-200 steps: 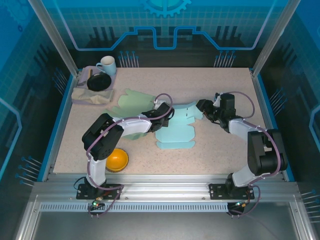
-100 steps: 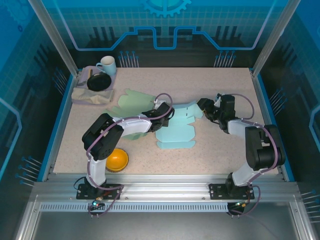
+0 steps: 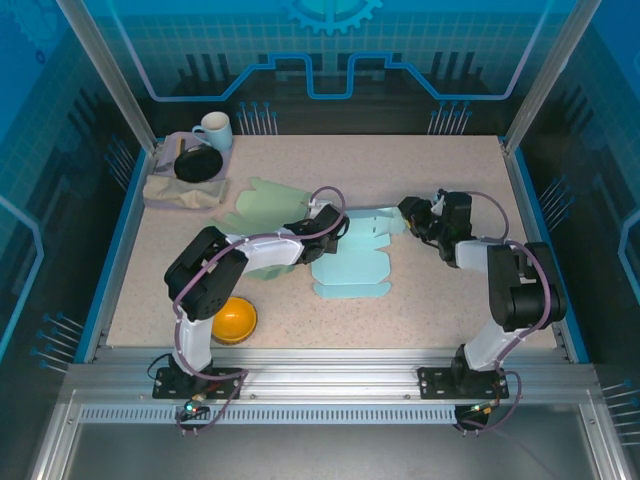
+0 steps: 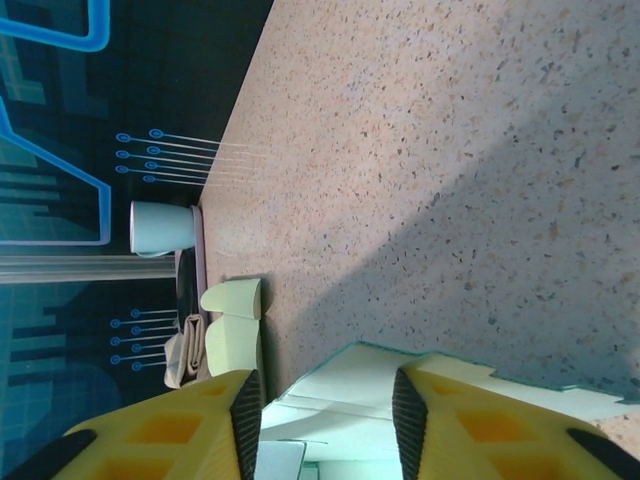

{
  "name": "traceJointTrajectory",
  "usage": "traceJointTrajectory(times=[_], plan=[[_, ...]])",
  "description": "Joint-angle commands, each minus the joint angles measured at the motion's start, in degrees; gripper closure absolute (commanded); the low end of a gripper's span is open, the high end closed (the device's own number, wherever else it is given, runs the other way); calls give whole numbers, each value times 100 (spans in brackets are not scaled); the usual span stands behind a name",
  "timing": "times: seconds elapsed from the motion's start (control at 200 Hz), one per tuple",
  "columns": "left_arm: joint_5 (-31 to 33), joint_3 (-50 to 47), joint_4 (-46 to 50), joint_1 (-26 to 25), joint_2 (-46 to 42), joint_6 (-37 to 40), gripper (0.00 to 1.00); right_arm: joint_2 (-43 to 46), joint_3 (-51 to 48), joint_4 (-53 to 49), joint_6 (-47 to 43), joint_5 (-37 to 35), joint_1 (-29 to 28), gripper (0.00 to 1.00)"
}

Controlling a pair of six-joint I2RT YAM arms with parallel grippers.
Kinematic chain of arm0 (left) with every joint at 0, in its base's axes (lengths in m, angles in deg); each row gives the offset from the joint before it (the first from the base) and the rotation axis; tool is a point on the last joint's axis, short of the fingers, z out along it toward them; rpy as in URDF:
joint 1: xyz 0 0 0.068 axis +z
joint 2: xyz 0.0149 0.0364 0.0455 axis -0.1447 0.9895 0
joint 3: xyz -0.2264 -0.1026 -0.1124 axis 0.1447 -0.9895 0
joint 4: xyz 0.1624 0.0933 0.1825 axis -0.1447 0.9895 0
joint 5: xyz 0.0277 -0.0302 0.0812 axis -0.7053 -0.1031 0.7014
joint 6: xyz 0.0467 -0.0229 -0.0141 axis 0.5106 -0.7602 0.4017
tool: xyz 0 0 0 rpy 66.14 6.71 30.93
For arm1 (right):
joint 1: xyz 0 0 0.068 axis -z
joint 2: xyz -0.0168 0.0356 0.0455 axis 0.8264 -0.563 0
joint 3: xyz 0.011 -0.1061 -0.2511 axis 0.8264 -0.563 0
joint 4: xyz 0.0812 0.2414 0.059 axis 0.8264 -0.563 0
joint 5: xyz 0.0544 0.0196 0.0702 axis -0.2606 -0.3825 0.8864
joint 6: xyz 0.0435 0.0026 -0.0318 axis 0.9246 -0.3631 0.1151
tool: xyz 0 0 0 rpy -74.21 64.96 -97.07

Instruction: Fold the paper box

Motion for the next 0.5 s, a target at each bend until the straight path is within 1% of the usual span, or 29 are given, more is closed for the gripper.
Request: traceJointTrajectory(times=[0.0, 0.08, 0.225, 0.495], plan=[[-114, 134, 114, -29, 120, 29, 100, 128, -89, -195, -404, 69, 62, 64], [-112, 149, 112, -30, 133, 11, 100, 248, -36, -606, -746, 50, -1, 67], [-114, 193, 129, -26, 155, -4, 100, 344, 194, -1368, -1252, -26, -218, 68], [-168, 268, 175, -25, 168, -51, 100, 219, 601, -1673, -1541, -178, -811, 67]])
